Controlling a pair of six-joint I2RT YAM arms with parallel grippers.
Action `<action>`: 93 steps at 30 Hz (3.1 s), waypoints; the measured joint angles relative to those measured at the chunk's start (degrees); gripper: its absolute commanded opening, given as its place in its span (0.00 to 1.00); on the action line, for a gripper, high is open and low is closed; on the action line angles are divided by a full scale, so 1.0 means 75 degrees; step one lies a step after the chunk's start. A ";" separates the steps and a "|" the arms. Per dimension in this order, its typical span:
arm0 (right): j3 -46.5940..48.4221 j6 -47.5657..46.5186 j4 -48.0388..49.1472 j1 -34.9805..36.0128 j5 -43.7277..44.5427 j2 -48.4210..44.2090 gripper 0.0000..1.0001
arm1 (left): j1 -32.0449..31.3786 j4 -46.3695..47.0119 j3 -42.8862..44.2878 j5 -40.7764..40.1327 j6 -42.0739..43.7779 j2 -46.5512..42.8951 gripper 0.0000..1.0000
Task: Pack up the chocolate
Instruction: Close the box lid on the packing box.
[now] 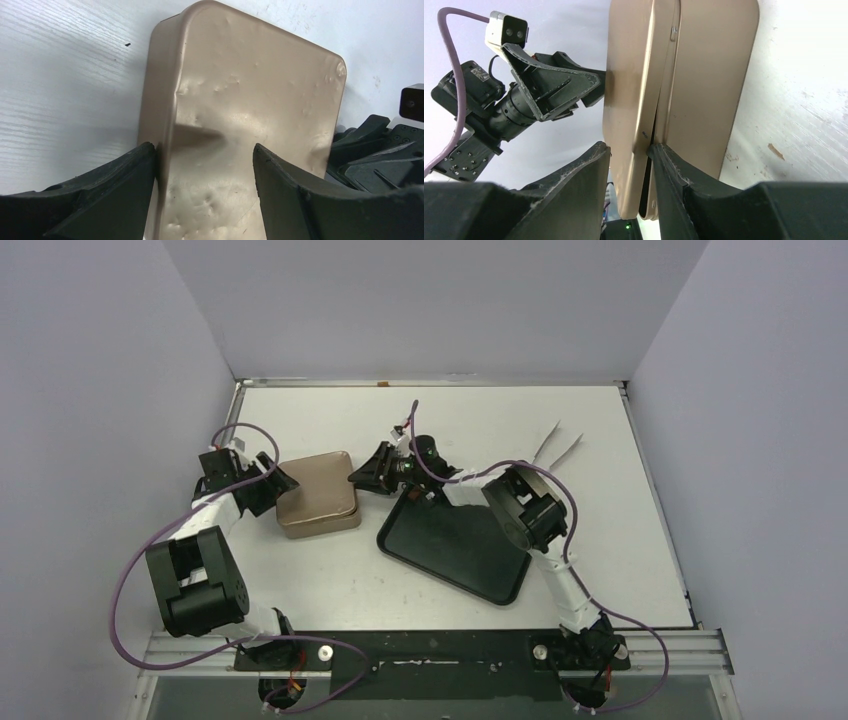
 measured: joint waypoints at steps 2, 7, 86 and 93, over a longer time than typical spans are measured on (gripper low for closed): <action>0.0085 0.0099 0.0239 0.0000 -0.0096 0.0143 0.38 | -0.0003 0.0006 0.0000 -0.0105 0.0026 -0.0003 0.66; 0.0099 0.0437 0.0653 -0.0003 -0.0294 0.0277 0.39 | -0.0029 0.0009 0.0000 -0.0297 0.0085 -0.0015 0.66; 0.1542 0.0300 -0.0886 0.0017 -0.0277 0.0691 0.37 | -0.0230 0.0122 -0.0309 -0.0472 -0.0026 -0.0376 0.80; 0.2025 -0.0507 -0.1955 0.0090 -0.0172 0.0691 0.28 | -0.0230 0.0082 -0.0309 -0.0527 -0.0017 -0.0376 0.80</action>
